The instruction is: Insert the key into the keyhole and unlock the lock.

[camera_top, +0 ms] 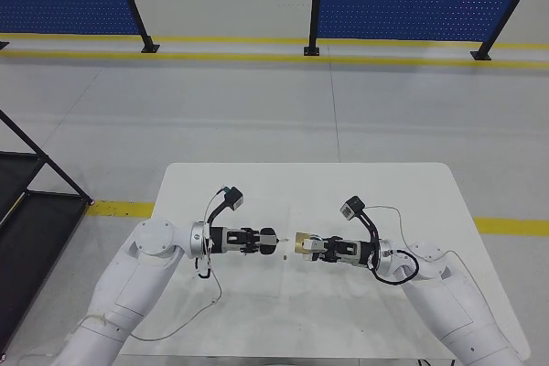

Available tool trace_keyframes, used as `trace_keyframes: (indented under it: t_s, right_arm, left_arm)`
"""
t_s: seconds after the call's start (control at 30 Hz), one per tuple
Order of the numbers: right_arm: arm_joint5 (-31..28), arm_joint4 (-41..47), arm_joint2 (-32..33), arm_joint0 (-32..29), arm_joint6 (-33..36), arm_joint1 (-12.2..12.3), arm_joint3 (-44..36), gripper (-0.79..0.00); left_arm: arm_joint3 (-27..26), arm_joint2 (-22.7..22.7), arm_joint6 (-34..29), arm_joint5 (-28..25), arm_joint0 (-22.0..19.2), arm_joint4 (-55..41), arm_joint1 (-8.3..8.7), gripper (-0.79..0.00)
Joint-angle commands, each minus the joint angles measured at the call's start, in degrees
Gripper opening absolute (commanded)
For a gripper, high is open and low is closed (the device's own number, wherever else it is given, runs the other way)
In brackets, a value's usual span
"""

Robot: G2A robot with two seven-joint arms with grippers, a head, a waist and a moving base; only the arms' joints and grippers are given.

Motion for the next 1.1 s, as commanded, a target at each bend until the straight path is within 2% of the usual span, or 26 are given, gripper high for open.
trace_keyframes:
  t_s: [0.0, 0.1, 0.4, 0.47, 0.6, 0.97, 1.07]
  right_arm:
    - [0.0, 0.0, 0.0, 0.0, 0.0, 0.0, 0.0, -0.785]
    - [0.0, 0.0, 0.0, 0.0, 0.0, 0.0, 0.0, -0.785]
    - [0.0, 0.0, 0.0, 0.0, 0.0, 0.0, 0.0, -0.785]
    - [0.0, 0.0, 0.0, 0.0, 0.0, 0.0, 0.0, -0.785]
    - [0.0, 0.0, 0.0, 0.0, 0.0, 0.0, 0.0, -0.785]
    - [0.0, 0.0, 0.0, 0.0, 0.0, 0.0, 0.0, -0.785]
    - [0.0, 0.0, 0.0, 0.0, 0.0, 0.0, 0.0, -0.785]
  left_arm:
    - [-0.7, -1.1, -0.5, 0.0, 1.0, -0.1, 0.32, -0.785]
    - [-2.8, -2.4, -1.8, 2.5, 2.5, -0.7, 0.81, -0.785]
    - [-2.8, -2.4, -1.8, 2.5, 2.5, -0.7, 0.81, -0.785]
    - [-3.5, -2.9, 2.9, 0.5, 2.5, 3.9, 0.90, -0.785]
    - [-3.7, -4.1, 12.8, -11.4, 4.0, 14.5, 1.00, -0.785]
    - [-7.1, -4.4, 49.1, -29.4, 6.6, 69.2, 1.07, -0.785]
    - [-7.8, -4.3, 60.4, -31.2, 7.3, 86.4, 1.26, -0.785]
